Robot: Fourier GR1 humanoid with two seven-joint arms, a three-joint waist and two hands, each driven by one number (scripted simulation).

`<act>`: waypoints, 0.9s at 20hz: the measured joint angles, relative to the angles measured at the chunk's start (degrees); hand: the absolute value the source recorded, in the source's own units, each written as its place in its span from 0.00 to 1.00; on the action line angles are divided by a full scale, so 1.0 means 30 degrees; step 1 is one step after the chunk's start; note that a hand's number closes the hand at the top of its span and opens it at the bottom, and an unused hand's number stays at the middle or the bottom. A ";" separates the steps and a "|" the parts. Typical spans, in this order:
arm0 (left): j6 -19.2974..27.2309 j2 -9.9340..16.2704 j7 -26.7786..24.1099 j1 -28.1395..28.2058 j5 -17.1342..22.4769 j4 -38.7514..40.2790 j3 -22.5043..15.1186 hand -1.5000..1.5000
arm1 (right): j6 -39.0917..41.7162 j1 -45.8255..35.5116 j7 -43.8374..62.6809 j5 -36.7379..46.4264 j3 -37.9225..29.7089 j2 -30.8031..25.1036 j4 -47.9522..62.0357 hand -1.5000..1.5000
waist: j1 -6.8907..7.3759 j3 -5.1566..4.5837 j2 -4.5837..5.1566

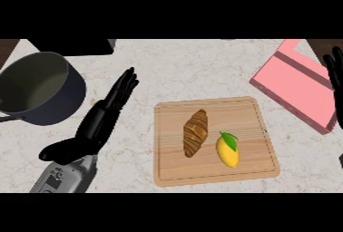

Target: Pick the lemon from the cutting board and place it in the cardboard box

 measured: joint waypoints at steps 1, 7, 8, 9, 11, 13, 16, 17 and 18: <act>0.0032 0.0013 0.0131 -0.0036 -0.0243 0.0007 0.0001 0.50 | 0.0301 0.0073 0.0116 -0.0130 -0.0269 -0.0248 -0.0236 0.00 | 0.0134 -0.0032 -0.0001; -0.0232 0.2782 0.0793 0.0108 -0.1563 0.0729 0.1369 0.50 | 0.3319 -0.0354 0.0304 -0.0053 -0.1022 -0.3580 -0.2565 0.00 | 0.0414 -0.0178 -0.0112; -0.0352 0.3122 0.0787 0.0249 -0.1663 0.0913 0.1506 0.50 | 0.3859 -0.0171 0.0218 0.0594 -0.0906 -0.4370 -0.2545 0.00 | 0.0472 -0.0190 -0.0078; -0.0425 0.3420 0.0717 0.0495 -0.1762 0.1087 0.1676 0.50 | 0.4375 0.0222 0.0119 0.0892 -0.0940 -0.4924 -0.2781 0.00 | 0.0457 -0.0190 -0.0075; -0.0577 0.3744 0.0873 0.0498 -0.1899 0.1337 0.1960 0.50 | 0.5471 0.0959 -0.1345 0.1623 -0.0988 -0.5299 -0.2428 0.00 | 0.0528 -0.0180 -0.0035; -0.0802 0.3918 0.0878 0.0474 -0.1939 0.1532 0.2184 0.50 | 0.5999 0.1674 -0.2764 0.2837 -0.0665 -0.5382 -0.2634 0.00 | 0.0559 -0.0173 -0.0016; -0.1159 0.4184 0.0969 0.0510 -0.1896 0.1436 0.2388 0.50 | 0.6866 0.2317 -0.5048 0.4815 -0.0308 -0.6036 -0.2687 0.00 | 0.0645 -0.0163 -0.0001; -0.1187 0.4161 0.0962 0.0490 -0.1947 0.1489 0.2409 0.50 | 0.7000 0.2472 -0.5782 0.5631 -0.0077 -0.6178 -0.2584 0.00 | 0.0679 -0.0166 0.0008; -0.1221 0.4152 0.0758 0.0794 -0.2028 0.1432 0.2387 0.50 | 0.7207 0.2400 -0.6220 0.6206 -0.0030 -0.6465 -0.2432 0.00 | 0.0750 -0.0165 0.0015</act>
